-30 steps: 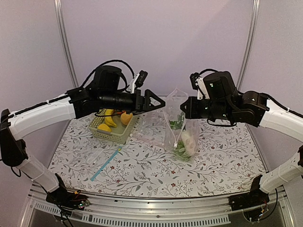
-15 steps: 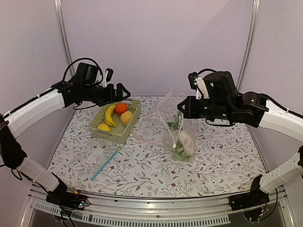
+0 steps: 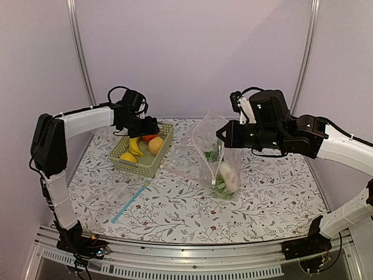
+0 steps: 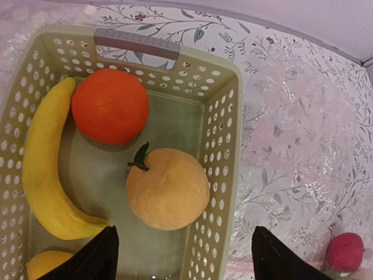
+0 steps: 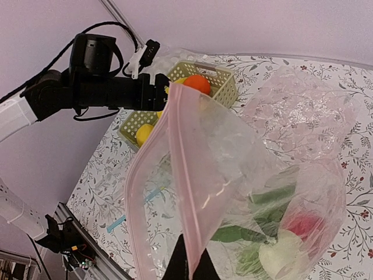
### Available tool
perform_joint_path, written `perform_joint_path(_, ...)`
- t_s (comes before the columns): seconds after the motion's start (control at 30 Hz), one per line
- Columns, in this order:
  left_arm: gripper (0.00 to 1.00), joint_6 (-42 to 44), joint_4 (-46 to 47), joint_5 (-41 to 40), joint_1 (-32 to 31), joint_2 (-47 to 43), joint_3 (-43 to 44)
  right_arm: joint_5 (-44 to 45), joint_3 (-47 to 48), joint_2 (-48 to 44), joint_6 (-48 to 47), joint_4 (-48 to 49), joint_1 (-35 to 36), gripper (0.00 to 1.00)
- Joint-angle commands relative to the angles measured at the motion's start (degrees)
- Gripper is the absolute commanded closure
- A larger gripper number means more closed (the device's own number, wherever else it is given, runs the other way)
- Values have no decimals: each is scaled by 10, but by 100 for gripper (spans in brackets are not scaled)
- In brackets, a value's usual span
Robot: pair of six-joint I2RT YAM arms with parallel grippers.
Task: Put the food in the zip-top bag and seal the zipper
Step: Pick up the fake fruit from the bin.
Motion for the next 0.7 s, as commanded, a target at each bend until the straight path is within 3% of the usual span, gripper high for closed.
perform_joint_path(0.0, 22, -7, 4, 11, 5, 68, 48, -12, 10, 17, 3, 7, -3, 100)
perform_joint_path(0.27, 17, -36, 27, 10, 7, 125, 51, -11, 6, 25, 10, 7, -4, 100)
perform_joint_path(0.67, 18, -46, 53, 20, 9, 178, 58, -12, 10, 29, 18, -2, -4, 100)
